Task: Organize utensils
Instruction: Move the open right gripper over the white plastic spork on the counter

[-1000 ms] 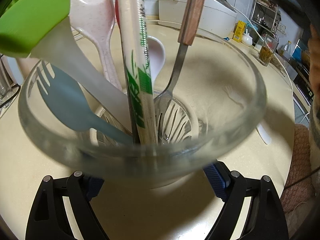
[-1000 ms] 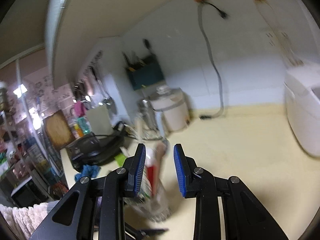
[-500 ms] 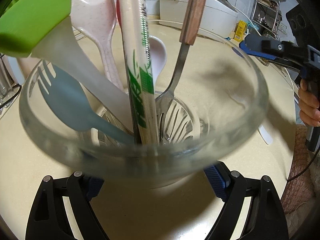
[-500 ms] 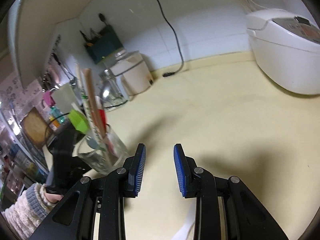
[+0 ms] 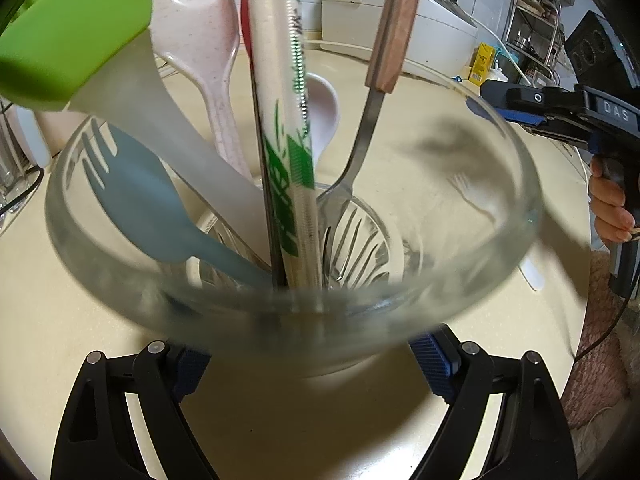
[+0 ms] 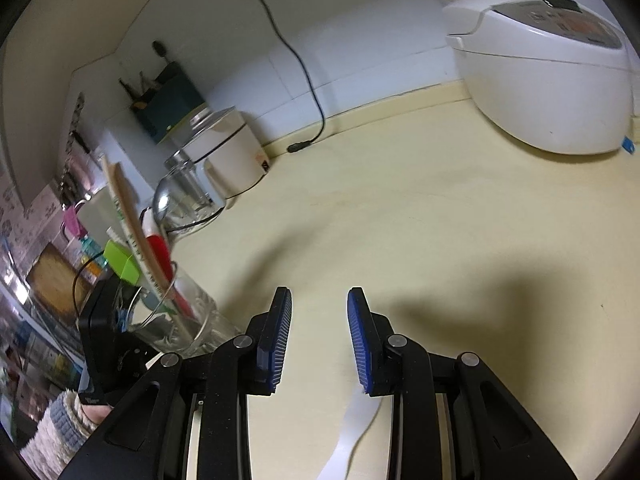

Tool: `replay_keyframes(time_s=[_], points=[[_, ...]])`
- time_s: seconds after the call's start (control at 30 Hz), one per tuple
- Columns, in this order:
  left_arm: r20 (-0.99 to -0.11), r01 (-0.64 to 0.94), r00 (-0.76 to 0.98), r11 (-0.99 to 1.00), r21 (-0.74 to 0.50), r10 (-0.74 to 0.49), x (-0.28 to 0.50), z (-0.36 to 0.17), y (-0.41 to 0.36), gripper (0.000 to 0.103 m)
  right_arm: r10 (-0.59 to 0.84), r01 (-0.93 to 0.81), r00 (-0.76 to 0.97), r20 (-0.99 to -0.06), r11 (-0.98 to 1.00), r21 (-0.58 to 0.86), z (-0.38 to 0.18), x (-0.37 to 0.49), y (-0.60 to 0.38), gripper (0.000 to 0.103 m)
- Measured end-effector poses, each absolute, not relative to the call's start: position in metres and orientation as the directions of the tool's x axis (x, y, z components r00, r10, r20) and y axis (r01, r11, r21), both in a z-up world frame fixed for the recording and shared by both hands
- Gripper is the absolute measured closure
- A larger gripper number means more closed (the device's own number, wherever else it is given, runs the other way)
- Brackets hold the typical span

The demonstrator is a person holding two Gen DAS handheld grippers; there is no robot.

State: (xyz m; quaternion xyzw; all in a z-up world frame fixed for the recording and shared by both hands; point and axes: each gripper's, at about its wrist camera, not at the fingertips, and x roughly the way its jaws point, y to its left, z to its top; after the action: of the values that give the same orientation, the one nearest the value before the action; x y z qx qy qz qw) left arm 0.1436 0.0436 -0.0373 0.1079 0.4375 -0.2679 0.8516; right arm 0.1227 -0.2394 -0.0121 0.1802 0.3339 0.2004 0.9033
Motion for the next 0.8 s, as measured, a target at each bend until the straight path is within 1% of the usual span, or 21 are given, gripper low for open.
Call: replay_keyframes(time_s=[0.23, 0.47, 0.57, 0.8], points=[[-0.803, 0.551, 0.474, 0.833, -0.050, -0.362, 0.143, -0.037, 0.043, 0.014, 0.455, -0.187, 0.705, -0.544, 0.859, 0.477, -0.015, 0.121, -0.259, 0.074], [-0.803, 0.551, 0.474, 0.833, -0.048, -0.360, 0.144, -0.037, 0.042, 0.014, 0.376, -0.085, 0.690, -0.618, 0.891, 0.446, -0.030, 0.111, -0.278, 0.074], [-0.803, 0.551, 0.474, 0.833, -0.048, -0.360, 0.144, -0.037, 0.042, 0.014, 0.365, -0.081, 0.678, -0.638, 0.899, 0.429, -0.034, 0.109, -0.276, 0.074], [-0.801, 0.552, 0.471, 0.832, -0.058, -0.368, 0.146, -0.037, 0.043, 0.014, 0.325, -0.145, 0.642, -0.695, 0.941, 0.306, -0.043, 0.093, -0.244, 0.074]])
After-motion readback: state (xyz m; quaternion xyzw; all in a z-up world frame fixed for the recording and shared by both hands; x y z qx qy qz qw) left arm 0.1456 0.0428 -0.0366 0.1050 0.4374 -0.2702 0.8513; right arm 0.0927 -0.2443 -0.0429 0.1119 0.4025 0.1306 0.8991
